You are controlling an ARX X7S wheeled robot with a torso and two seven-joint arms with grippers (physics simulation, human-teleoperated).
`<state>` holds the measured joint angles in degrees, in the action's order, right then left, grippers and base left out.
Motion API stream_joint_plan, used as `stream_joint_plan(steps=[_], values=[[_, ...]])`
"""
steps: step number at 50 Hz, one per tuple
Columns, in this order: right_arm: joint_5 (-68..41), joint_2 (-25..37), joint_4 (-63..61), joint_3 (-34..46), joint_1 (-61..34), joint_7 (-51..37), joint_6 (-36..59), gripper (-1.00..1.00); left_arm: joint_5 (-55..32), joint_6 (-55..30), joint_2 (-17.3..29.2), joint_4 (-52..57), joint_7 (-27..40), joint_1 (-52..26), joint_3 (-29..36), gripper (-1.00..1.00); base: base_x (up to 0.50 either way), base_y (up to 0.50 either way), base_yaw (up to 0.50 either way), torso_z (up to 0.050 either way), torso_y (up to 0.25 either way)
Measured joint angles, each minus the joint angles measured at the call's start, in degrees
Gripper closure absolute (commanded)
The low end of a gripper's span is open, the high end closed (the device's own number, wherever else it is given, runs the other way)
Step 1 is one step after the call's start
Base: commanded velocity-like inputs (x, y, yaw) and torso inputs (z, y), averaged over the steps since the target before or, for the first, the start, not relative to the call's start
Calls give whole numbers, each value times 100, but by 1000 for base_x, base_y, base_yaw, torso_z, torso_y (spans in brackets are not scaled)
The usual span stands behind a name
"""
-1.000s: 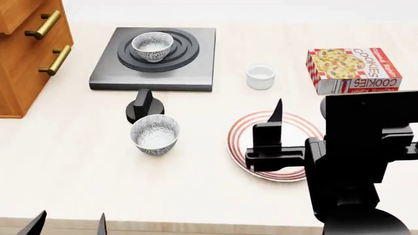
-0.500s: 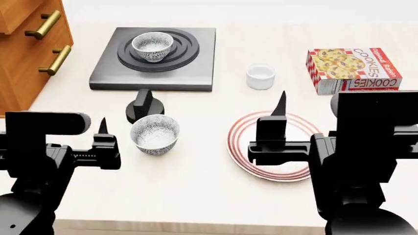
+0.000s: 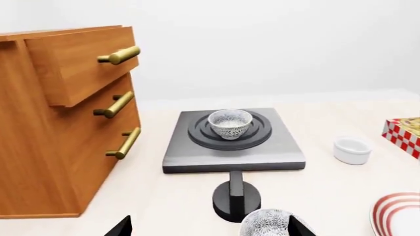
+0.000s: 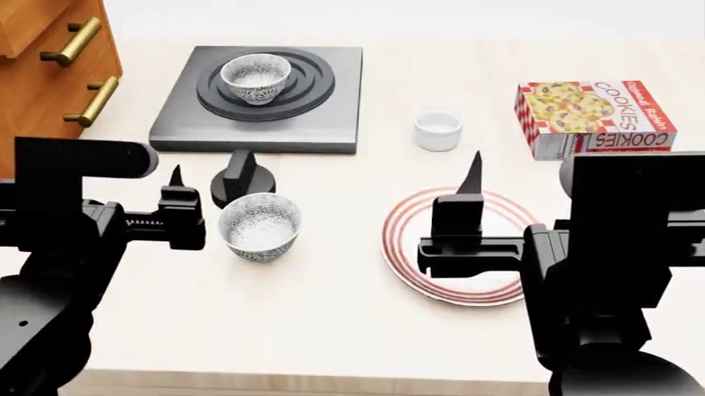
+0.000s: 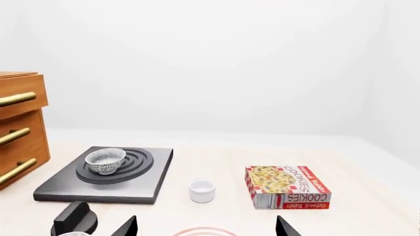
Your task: Pick the akita bowl on the stove and place it on the plate.
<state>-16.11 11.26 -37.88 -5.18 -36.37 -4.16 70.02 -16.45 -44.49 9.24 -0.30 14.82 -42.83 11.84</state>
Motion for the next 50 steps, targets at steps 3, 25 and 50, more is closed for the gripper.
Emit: stream_joint_plan(steps=[3,25,50], values=[[-25,-4,-9,3,-4,-5,15,-100,0,-12,17,-9,2,-22,13,-100,0,-284,0,0,0],[-108,22,-19,-15,-7,-49,33,-100,-81,-59,55,29,26,-63,99,-100,0,-368,0,0,0],[-162,68,18,-9,14,-106,-37,-100,-161,-35,85,28,60,-62,168,-100,0,-213,0,0,0]])
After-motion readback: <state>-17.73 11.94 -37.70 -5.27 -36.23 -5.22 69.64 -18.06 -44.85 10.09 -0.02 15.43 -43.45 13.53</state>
